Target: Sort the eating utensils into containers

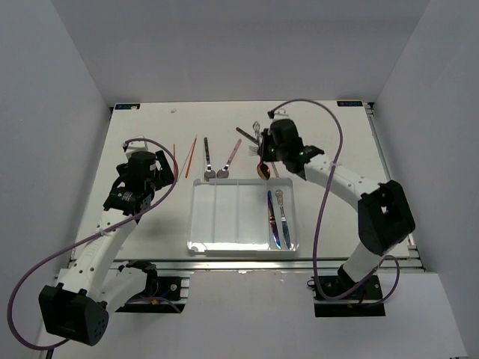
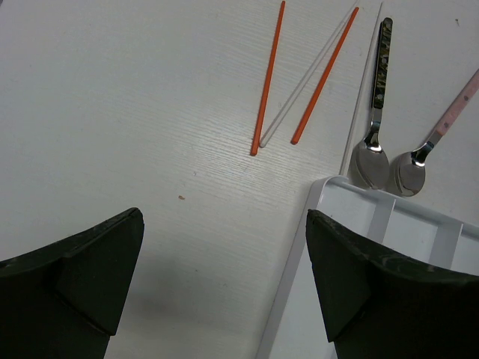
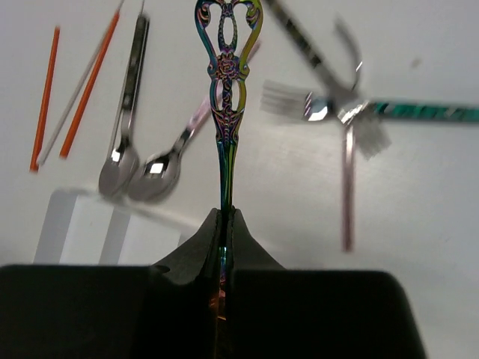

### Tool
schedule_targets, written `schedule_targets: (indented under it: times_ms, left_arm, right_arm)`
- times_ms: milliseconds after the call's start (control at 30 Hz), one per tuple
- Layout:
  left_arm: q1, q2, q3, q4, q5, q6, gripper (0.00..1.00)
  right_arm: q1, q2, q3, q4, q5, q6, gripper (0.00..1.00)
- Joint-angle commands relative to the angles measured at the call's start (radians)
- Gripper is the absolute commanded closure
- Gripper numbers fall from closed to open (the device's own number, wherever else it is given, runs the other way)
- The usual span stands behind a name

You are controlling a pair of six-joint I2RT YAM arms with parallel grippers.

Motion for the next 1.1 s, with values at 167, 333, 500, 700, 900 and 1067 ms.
schedule_targets:
  times_ms: [167,333,500,700,900,1067]
  left_arm:
    - [0.005,-0.011,-0.001,0.005,-0.005,0.007,0.02]
    - [0.005,-0.015,-0.001,0.007,0.004,0.007,0.02]
    - [0.005,-0.022,-0.004,0.010,0.005,0.007,0.02]
    - [0.005,-0.015,-0.003,0.010,0.013,0.007,0.02]
    - [0.005,-0.014,-0.004,0.010,0.015,0.007,0.02]
    - [0.005,-0.014,-0.003,0.010,0.010,0.007,0.02]
  right_arm:
    - [0.205,-0.194,-0.370,0.222,0.138,0.240,1.00]
    - [0.256,-0.181,-0.424,0.231,0.158,0.240,1.00]
    - [0.316,-0.177,-0.448,0.224,0.188,0.270,1.00]
    - [0.346,-0.154,-0.468,0.216,0.219,0.290,1.00]
    - [0.346,-0.140,-0.476,0.214,0.216,0.271,1.00]
    - [0.350,-0.125,-0.479,0.213,0.204,0.263,0.94]
